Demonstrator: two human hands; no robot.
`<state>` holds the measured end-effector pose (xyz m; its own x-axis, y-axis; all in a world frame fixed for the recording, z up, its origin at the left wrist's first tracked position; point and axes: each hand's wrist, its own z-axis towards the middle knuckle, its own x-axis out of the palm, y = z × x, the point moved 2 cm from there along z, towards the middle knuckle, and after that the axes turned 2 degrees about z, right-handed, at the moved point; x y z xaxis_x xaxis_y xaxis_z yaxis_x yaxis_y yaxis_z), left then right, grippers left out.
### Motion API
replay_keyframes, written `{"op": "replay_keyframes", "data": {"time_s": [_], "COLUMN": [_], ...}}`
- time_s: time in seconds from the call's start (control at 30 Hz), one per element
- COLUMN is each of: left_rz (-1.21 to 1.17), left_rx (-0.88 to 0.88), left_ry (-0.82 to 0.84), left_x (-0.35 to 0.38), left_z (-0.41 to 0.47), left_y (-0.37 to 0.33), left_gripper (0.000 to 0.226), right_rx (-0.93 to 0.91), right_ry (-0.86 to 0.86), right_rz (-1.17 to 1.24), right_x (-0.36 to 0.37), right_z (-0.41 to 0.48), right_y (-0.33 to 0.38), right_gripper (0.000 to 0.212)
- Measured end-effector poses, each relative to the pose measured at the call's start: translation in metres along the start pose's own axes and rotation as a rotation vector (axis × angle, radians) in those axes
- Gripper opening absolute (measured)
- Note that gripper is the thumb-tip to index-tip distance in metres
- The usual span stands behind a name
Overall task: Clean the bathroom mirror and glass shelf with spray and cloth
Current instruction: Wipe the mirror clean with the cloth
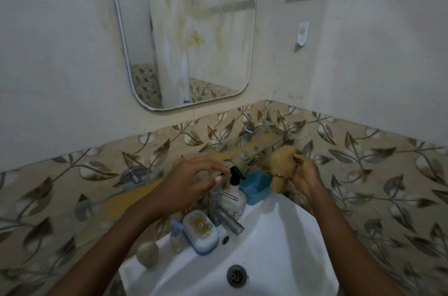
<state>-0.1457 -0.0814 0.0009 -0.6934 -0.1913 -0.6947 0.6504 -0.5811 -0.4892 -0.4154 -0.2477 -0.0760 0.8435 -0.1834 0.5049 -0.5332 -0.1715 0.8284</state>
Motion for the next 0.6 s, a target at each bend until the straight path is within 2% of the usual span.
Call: {"op": "replay_keyframes", "data": {"time_s": [0.13,0.23,0.33,0.47,0.53,0.6], "left_rz": [-0.088,-0.098,-0.147,-0.215,-0.165,-0.067], "left_rx": [-0.102,-0.179,-0.206,-0.188,-0.197,-0.217], "left_ry": [0.033,-0.058,-0.208,-0.287,-0.342,-0.402], "left_x": [0.001,0.007,0.008,0.001,-0.005,-0.014], "left_z": [0.011,0.019,0.023,0.024,0.026,0.029], "left_y": [-0.016,-0.023,-0.037,-0.053,-0.055,-0.054], "left_gripper": [0.023,0.028,0.026,0.02,0.019,0.028], "right_rx": [-0.028,-0.114,-0.22,-0.286,-0.281,-0.32], "right_ry": [0.179,0.365,0.436,0.486,0.53,0.553], "right_rz": [-0.154,-0.29,-0.418,-0.451,-0.391,-0.425], "right_x": [0.021,0.055,0.082,0.116,0.131,0.145], "right_z": [-0.052,-0.095,-0.127,-0.158,-0.171,-0.179], "right_y": [0.037,0.059,0.064,0.056,0.052,0.049], "right_gripper": [0.021,0.019,0.014,0.019,0.023,0.025]}}
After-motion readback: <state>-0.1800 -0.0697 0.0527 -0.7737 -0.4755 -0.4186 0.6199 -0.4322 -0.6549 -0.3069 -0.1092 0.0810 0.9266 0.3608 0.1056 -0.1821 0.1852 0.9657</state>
